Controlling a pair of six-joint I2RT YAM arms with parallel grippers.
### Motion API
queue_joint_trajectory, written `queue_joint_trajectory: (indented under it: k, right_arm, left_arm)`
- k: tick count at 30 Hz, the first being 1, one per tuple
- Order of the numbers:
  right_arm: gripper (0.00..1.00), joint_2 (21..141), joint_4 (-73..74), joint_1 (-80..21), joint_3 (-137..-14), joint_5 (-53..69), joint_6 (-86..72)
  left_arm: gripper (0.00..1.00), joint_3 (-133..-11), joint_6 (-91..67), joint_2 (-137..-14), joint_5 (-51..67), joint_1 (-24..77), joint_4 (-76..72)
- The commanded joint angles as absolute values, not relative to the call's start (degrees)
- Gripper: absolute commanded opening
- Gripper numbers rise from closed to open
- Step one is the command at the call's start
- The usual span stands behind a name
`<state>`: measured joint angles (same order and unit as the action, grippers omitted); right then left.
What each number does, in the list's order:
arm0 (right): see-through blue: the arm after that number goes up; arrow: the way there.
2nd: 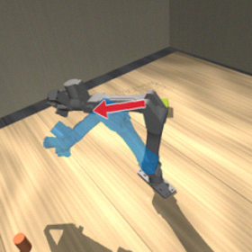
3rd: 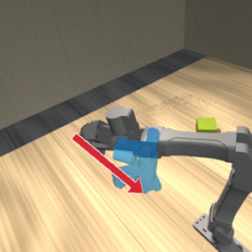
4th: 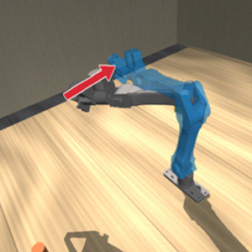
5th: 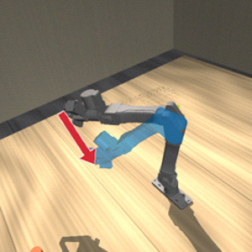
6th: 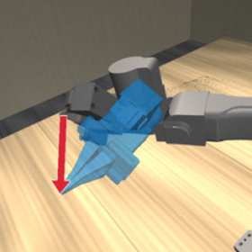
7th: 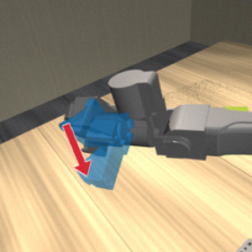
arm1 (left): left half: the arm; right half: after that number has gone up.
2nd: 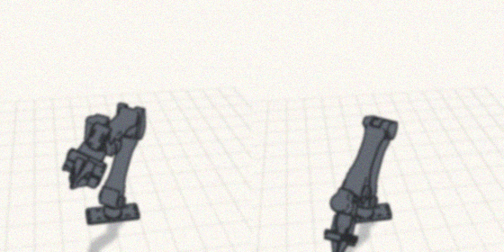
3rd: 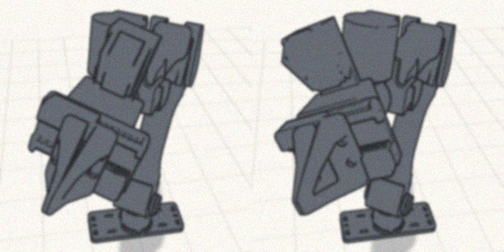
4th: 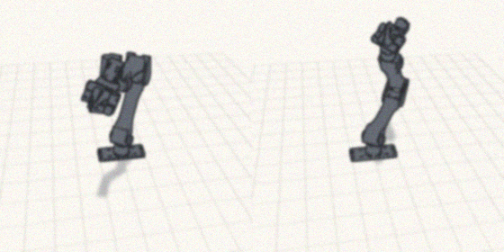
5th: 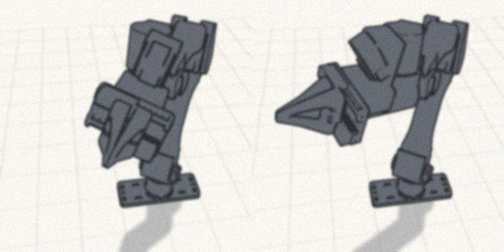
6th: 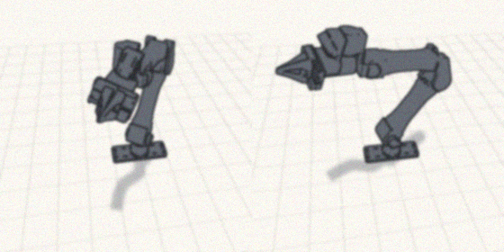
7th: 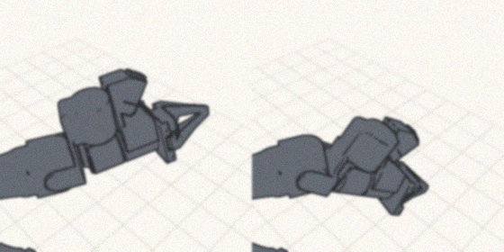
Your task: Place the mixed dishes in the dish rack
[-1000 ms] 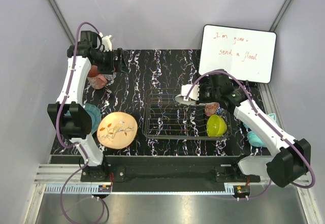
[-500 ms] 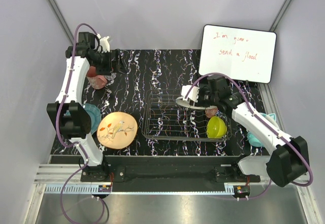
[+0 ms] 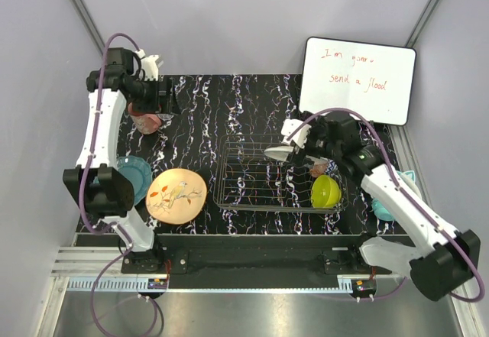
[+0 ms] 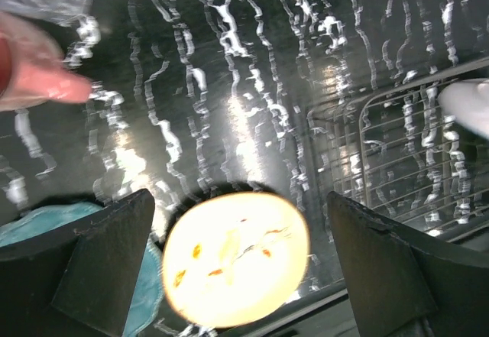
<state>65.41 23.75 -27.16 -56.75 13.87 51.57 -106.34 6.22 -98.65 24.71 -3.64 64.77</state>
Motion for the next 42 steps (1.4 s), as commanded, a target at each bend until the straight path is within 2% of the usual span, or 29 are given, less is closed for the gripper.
queue_joint_trajectory:
  k: [1,7,11,14,16,19,22,23,24,29,33,36,42]
  right_arm:
    - [1.00,60.2,22.7,-27.2,-61.1,11.9,48.1]
    - [1.00,58.1,22.1,-27.2,-65.1,12.0,42.5]
    - [1.00,58.4,16.1,-27.3,-67.5,6.4,28.7]
    - [1.00,63.3,19.1,-27.2,-74.3,3.7,18.2]
    - [1.00,69.2,23.7,-27.3,-81.0,6.6,13.9]
    - [1.00,74.8,23.0,-27.3,-84.8,11.2,5.5]
    - [1.00,80.8,17.1,-27.2,-86.2,22.3,-5.0]
    - [1.00,83.1,15.0,-27.5,-87.0,30.1,-10.7]
    - [1.00,88.9,13.8,-28.6,-90.3,31.7,-13.0]
    - [1.00,106.1,16.1,-36.8,-104.1,36.0,-13.2]
    - [1.00,121.4,18.8,-37.1,-118.8,40.4,-16.0]
    - [1.00,127.5,17.9,-37.4,-122.0,44.0,-19.3]
    - [1.00,132.7,16.4,-39.9,-119.9,45.4,-20.3]
  left_arm:
    - [0.99,-108.0,12.0,-91.9,19.1,-4.8,69.1]
    - [0.99,-101.4,19.2,-84.6,13.8,-11.3,72.5]
    - [0.99,-93.0,23.0,-81.5,13.6,-19.8,72.7]
    - [0.99,-86.3,25.8,-79.2,13.0,-21.8,72.5]
    - [0.99,-82.3,28.1,-76.9,11.0,-21.8,71.6]
    - [0.99,-76.2,30.6,-74.5,10.6,-21.8,70.5]
    - [0.99,-72.8,33.4,-73.3,11.8,-21.8,70.6]
    - [0.99,-70.9,35.3,-73.0,12.0,-21.8,70.6]
    - [0.99,-69.9,36.2,-73.0,12.2,-21.8,70.7]
    - [0.99,-62.6,40.2,-73.3,11.5,-21.8,68.2]
    - [0.99,-57.7,42.6,-73.0,10.3,-21.8,63.6]
    - [0.99,-54.9,44.8,-72.0,10.4,-21.7,61.0]
    - [0.99,-51.1,49.7,-69.7,11.3,-21.2,55.7]
